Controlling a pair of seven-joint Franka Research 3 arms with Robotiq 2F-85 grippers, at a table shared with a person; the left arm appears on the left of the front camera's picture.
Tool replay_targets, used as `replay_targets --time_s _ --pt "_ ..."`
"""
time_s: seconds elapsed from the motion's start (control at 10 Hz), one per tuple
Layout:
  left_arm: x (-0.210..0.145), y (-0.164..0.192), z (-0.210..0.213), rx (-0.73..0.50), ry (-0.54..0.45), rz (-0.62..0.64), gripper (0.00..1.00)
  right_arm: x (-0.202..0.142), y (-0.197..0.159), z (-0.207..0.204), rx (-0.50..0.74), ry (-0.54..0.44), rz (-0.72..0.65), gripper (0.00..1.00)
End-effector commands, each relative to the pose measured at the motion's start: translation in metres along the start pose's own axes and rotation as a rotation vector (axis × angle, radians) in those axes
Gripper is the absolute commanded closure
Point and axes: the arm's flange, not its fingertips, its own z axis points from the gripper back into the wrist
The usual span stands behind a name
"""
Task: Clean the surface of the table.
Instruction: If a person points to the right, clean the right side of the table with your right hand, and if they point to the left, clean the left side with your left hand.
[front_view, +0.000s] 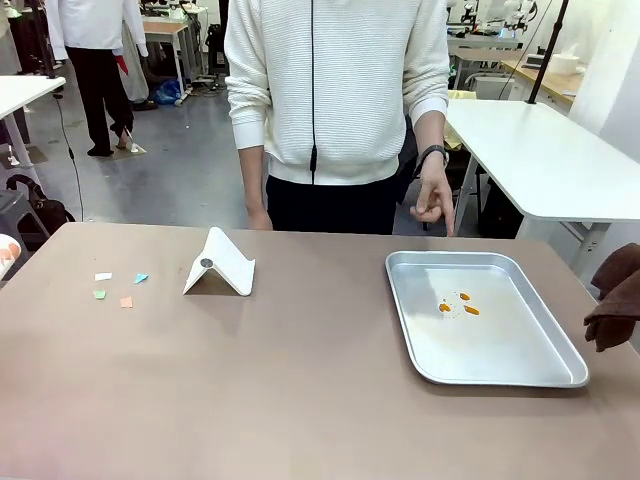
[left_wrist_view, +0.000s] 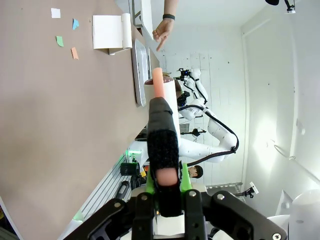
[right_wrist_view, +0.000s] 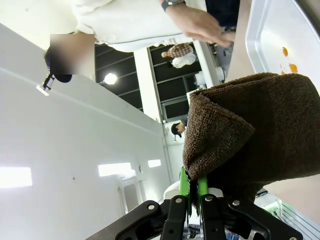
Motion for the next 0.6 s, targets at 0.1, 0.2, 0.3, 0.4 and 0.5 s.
replay_targets --time_s 0.1,0.2,0.3,0.4,0.5 --pt "-0.0031 -0.0053 -0.0009 -0.016 0.003 -0.004 1.00 -0.0036 0.0015 0.0032 0.005 0.007 -0.005 1.00" --pt "-0.0031 -0.0053 -0.0009 -0.016 0.003 -0.004 1.00 -0.0036 0.0015 0.0032 0.005 0.007 -0.005 1.00" --pt "-0.0031 -0.0053 -0.0009 -0.016 0.003 -0.004 1.00 -0.0036 0.0015 0.0032 0.005 0.007 -0.005 1.00" --pt "-0.0031 -0.0053 -0.0009 -0.016 0.003 -0.004 1.00 -0.0036 0.0015 0.0032 0.005 0.007 -0.005 1.00" --pt "-0.0031 -0.0053 -0.0009 -0.016 0.003 -0.004 1.00 -0.0036 0.0015 0.0032 0.005 0.007 -0.005 1.00"
